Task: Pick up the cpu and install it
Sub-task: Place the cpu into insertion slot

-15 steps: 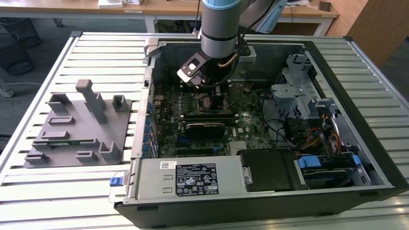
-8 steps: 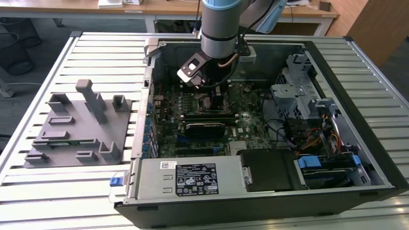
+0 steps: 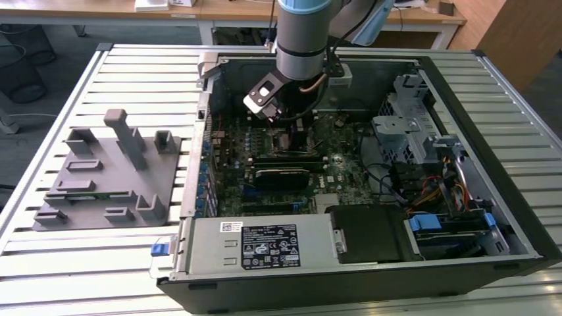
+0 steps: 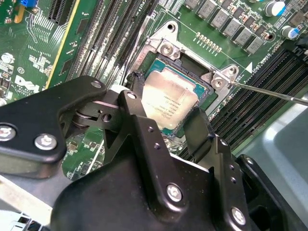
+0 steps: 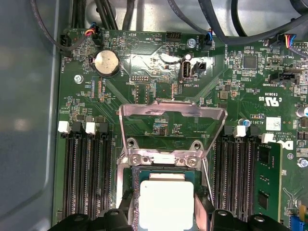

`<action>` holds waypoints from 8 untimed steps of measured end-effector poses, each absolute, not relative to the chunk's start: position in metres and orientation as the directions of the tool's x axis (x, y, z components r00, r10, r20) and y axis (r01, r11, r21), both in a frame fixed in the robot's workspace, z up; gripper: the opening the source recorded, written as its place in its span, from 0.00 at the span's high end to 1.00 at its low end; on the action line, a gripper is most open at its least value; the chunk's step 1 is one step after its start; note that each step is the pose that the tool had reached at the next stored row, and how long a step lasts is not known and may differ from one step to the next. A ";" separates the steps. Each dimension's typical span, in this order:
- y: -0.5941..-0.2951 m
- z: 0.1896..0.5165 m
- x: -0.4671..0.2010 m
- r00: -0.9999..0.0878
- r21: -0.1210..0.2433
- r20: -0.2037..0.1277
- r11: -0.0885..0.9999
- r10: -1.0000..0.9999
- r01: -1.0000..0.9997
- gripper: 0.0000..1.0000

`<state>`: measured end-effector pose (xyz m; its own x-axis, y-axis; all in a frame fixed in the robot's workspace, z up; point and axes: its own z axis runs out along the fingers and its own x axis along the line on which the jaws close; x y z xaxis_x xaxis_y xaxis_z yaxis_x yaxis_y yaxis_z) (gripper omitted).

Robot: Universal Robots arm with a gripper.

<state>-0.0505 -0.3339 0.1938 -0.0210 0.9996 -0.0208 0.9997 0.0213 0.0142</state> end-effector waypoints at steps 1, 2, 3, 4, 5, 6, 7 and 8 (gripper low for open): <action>-0.334 0.194 -0.050 -0.021 0.014 -0.021 0.021 1.000 1.000 0.40; -0.334 0.194 -0.050 -0.021 0.014 -0.021 0.021 1.000 1.000 0.40; -0.333 0.194 -0.050 -0.021 0.014 -0.021 0.021 1.000 1.000 0.40; -0.333 0.194 -0.050 -0.021 0.014 -0.021 0.021 1.000 1.000 0.40; -0.333 0.194 -0.050 -0.021 0.014 -0.021 0.021 1.000 1.000 0.40; -0.332 0.194 -0.050 -0.021 0.014 -0.021 0.021 1.000 1.000 0.40; -0.332 0.194 -0.050 -0.021 0.014 -0.021 0.021 1.000 1.000 0.40; -0.332 0.194 -0.050 -0.021 0.014 -0.021 0.021 1.000 1.000 0.40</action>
<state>-0.0505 -0.3322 0.1938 -0.0211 0.9996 -0.0207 0.9997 0.0214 0.0143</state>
